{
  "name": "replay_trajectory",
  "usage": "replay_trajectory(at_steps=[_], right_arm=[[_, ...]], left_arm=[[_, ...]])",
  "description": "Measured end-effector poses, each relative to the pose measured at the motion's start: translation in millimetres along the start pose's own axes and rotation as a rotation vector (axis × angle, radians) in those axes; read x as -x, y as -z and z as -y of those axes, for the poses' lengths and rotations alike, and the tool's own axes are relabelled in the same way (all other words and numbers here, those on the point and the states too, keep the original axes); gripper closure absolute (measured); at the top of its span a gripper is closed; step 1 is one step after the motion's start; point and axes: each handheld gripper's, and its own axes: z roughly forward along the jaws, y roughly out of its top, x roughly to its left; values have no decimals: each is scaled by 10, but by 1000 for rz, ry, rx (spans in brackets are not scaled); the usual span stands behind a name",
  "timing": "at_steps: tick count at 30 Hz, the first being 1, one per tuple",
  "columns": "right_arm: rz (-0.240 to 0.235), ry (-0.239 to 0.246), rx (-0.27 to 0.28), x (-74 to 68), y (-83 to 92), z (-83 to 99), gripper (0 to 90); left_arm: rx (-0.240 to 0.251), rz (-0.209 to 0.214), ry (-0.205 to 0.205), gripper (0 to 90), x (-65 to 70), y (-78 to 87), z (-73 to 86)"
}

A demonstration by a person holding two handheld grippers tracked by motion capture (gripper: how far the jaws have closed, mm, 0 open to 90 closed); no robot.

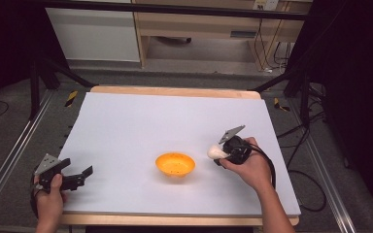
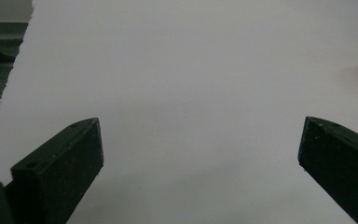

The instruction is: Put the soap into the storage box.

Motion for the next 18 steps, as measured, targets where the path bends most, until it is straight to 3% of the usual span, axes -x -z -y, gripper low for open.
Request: replay_trajectory(at_steps=[18], right_arm=[[-31,72,26,-168,57,-354,496]], left_arm=[[0,1,0,0,-1,-1,-1]])
